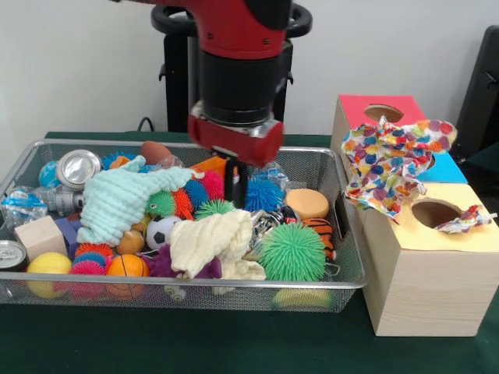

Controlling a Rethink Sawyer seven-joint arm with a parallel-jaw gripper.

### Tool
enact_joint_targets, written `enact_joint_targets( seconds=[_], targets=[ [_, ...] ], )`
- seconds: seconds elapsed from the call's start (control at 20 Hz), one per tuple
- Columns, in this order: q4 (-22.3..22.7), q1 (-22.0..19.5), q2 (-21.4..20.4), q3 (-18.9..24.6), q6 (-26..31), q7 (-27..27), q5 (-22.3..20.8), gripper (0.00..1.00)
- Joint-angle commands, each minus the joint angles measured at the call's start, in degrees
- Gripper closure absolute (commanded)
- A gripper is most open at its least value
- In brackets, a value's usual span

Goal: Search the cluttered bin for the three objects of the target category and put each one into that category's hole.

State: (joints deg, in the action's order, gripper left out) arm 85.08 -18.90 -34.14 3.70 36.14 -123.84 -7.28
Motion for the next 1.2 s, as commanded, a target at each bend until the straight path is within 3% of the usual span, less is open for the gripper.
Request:
enact_joint_targets(
  seconds=[0.05, 0.35, 0.55, 0.9, 1.2],
  targets=[
    [-5.1, -1.3, 2.3, 7.8, 8.5, 12.9, -3.5, 1.00],
    [-5.4, -0.4, 1.0, 8.5, 8.8, 9.4, -3.5, 1.00],
    [-6.4, 0.5, -0.6, 8.4, 12.2, 9.0, -3.6, 1.00],
    [-8.7, 0.7, 0.2, 8.5, 14.2, 9.3, -4.0, 1.00],
    [-14.2, 2.3, 1.6, 7.9, 17.8, 8.2, -5.1, 1.00]
  ],
)
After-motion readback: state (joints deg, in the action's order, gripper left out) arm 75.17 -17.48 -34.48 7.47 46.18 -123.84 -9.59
